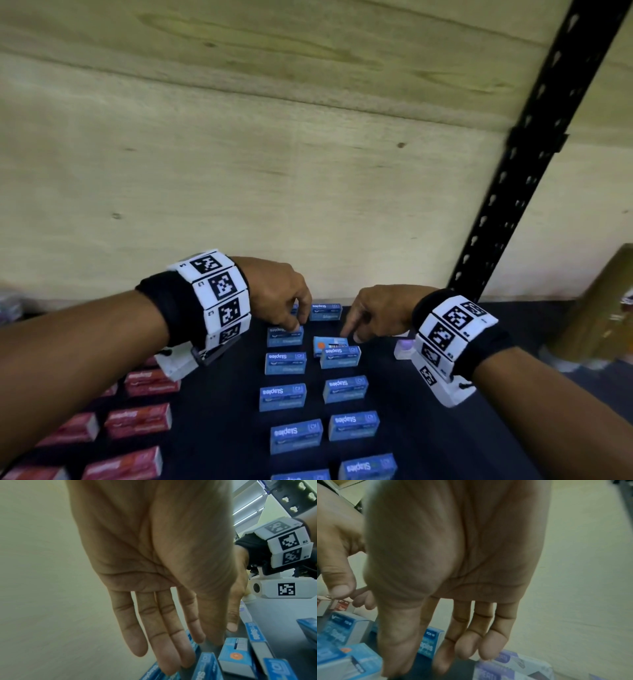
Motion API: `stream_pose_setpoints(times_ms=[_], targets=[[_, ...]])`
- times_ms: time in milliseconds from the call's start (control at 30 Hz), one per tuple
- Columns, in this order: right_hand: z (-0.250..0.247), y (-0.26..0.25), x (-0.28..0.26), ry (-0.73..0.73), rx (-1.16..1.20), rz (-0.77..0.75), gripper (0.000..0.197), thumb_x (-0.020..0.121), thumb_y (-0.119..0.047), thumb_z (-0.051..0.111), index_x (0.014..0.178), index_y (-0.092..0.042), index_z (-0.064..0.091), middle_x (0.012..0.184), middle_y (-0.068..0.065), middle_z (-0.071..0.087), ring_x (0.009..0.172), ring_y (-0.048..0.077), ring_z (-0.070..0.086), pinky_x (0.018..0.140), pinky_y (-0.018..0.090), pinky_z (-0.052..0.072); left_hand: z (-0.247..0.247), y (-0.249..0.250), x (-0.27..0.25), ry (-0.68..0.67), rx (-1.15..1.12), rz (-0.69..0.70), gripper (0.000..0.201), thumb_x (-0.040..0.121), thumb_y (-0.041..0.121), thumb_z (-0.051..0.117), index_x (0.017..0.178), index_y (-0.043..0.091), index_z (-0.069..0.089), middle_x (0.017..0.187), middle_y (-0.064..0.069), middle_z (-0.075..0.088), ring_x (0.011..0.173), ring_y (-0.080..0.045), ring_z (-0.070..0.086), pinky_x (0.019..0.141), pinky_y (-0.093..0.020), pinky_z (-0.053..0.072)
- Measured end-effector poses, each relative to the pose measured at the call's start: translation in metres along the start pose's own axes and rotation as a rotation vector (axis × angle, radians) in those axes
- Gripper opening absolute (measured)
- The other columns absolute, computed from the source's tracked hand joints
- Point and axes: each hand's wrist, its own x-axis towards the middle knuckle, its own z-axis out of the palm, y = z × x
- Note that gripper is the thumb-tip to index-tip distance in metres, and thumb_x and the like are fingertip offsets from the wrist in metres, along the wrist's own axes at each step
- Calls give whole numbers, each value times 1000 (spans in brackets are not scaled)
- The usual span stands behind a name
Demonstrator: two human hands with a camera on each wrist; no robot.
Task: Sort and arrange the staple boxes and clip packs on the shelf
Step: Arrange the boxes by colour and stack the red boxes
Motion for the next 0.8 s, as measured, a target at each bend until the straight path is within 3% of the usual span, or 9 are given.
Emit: stream_pose_setpoints(times_ms=[133, 233, 367, 500, 633, 800], targets=[[-3, -1, 6, 56, 21, 1, 21, 89, -33, 71, 109, -31, 75, 88, -19, 65, 93, 6, 61, 93, 29, 49, -1, 0, 5, 16, -10, 16, 26, 93, 38, 63, 117, 28, 65, 77, 18, 56, 71, 1, 52, 68, -22, 41], [-3, -3, 12, 95, 2, 13, 14, 88, -34, 72, 99, -28, 77, 85, -17, 67, 92, 10, 64, 88, 30, 52, -1, 0, 8, 19, -6, 24, 26, 93, 39, 63, 116, 28, 65, 82, 16, 61, 72, 0, 54, 65, -20, 41], [-1, -4, 18, 96, -7, 29, 11, 85, -35, 75, 86, -25, 76, 82, -12, 70, 79, 9, 63, 75, 25, 49, 1, 1, 13, 22, -3, 39, 26, 93, 38, 63, 115, 27, 66, 86, 14, 63, 77, -5, 57, 65, -21, 42], [-2, -3, 20, 75, -18, 41, 15, 86, -35, 74, 85, -21, 76, 86, -4, 75, 69, 5, 60, 65, 21, 46, 1, 0, 18, 32, -4, 50, 24, 93, 37, 63, 114, 26, 66, 81, 16, 59, 73, -2, 55, 62, -20, 40], [0, -3, 24, 55, 5, 45, 17, 86, -36, 74, 84, -19, 76, 76, -7, 72, 65, 4, 60, 67, 22, 48, 2, 2, 24, 28, 10, 74, 23, 93, 34, 63, 114, 26, 68, 78, 18, 58, 68, 3, 52, 60, -16, 38], [1, -4, 26, 46, 11, 54, 23, 89, -40, 70, 84, -18, 75, 75, -5, 74, 78, 15, 68, 79, 30, 56, -2, 7, 33, 17, 27, 108, 23, 92, 32, 65, 113, 24, 69, 75, 19, 56, 58, 6, 50, 52, -9, 34]])
